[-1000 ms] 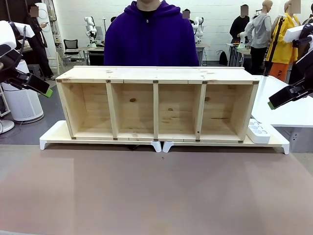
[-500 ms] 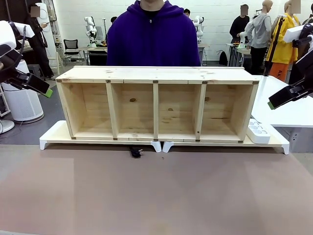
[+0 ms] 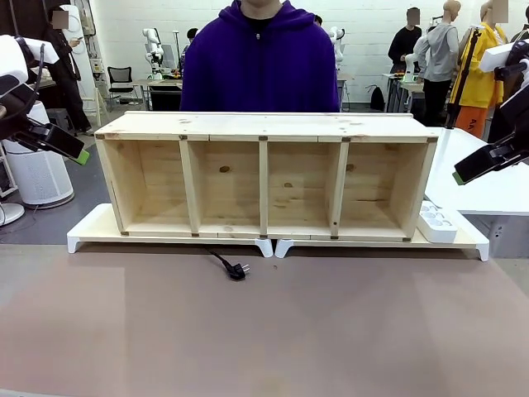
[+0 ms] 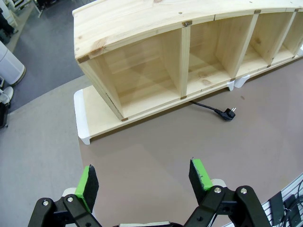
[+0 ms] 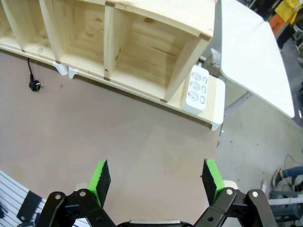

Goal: Perform cable management.
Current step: When the cord part of the Power Cable appears at the lower middle area of the table and stops, grasp the cord part of the Power Cable.

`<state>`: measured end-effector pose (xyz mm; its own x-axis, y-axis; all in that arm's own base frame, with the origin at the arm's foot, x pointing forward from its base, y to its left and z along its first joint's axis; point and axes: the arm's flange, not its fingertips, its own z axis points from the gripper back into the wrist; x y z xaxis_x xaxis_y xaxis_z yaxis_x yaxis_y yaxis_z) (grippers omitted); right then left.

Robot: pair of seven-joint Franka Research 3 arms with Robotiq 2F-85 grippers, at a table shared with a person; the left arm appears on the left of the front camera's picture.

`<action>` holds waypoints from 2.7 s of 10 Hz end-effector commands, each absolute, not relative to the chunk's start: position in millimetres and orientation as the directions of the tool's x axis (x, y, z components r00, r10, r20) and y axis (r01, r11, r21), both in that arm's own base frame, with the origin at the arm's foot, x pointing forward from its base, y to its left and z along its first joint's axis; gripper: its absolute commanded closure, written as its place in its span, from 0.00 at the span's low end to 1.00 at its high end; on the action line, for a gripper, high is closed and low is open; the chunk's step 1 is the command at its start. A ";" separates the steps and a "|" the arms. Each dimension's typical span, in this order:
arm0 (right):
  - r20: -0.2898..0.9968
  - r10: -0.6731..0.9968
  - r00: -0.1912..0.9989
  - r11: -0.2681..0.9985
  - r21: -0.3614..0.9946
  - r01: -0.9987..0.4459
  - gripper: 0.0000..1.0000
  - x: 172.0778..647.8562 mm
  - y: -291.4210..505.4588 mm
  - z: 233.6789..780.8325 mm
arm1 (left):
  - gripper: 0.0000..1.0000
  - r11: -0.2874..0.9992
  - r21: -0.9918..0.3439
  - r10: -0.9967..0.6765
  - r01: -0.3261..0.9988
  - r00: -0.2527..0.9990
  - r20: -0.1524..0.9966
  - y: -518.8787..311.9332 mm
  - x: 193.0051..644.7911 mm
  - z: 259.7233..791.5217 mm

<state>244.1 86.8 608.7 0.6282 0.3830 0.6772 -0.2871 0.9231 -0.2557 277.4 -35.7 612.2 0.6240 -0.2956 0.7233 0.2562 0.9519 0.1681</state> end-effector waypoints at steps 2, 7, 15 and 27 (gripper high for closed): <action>0.677 0.379 0.631 0.925 -0.255 -0.281 0.00 244.6 85.3 608.6 | 0.00 0.957 0.159 -0.281 0.245 0.623 0.730 -35.4 278.0 612.8; 0.677 0.379 0.631 0.925 -0.255 -0.281 0.00 244.6 85.3 608.6 | 0.00 0.957 0.159 -0.281 0.245 0.623 0.730 -35.4 278.0 612.8; 0.677 0.379 0.631 0.925 -0.255 -0.281 0.00 244.6 85.3 608.6 | 0.00 0.957 0.159 -0.281 0.245 0.623 0.730 -35.4 278.0 612.8; 0.400 0.775 0.489 0.591 -0.187 -0.785 0.00 380.1 334.7 543.4 | 0.00 0.957 0.159 -0.281 0.245 0.623 0.730 -35.4 278.0 612.8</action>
<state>363.4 318.0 545.5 0.5187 0.7548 0.4015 -0.7388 0.6321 -0.2338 277.3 -35.9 612.5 0.6236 -0.2957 0.7236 0.2549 0.9520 0.1693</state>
